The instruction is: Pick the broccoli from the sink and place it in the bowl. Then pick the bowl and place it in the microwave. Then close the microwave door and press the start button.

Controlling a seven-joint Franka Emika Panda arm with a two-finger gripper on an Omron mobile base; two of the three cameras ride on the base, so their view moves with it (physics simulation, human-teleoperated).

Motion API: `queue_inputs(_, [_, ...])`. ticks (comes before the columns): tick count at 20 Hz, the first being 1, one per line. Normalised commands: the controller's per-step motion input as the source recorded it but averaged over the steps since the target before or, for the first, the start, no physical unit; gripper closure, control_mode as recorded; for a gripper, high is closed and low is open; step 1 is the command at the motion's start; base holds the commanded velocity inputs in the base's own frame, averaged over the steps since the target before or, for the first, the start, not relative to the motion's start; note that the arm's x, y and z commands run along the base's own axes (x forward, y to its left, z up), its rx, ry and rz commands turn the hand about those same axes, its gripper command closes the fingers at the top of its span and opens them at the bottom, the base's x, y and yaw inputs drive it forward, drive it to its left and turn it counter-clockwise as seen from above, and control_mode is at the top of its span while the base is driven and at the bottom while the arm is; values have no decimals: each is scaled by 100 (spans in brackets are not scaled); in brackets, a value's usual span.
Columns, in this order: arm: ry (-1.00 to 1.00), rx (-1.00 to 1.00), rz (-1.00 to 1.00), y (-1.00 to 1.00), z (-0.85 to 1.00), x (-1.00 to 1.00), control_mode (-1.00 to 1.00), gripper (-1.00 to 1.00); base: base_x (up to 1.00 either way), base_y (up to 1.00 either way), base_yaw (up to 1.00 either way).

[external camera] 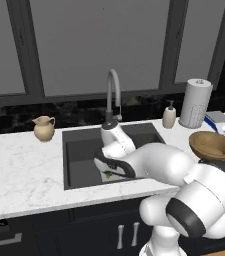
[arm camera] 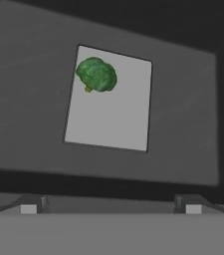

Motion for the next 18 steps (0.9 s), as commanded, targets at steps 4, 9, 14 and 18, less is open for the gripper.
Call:
queue_inputs(4, [3,-2,2,0,-20,26,-100,-100,0,0,0])
queue_inputs(9, [3,0,5,0,-18,10,-100,-100,0,0,0])
queue_inputs(14, [1,0,4,0,-22,13,-100,-100,0,0,0])
queue_inputs(18, [0,0,3,0,-21,24,-100,-100,0,0,0])
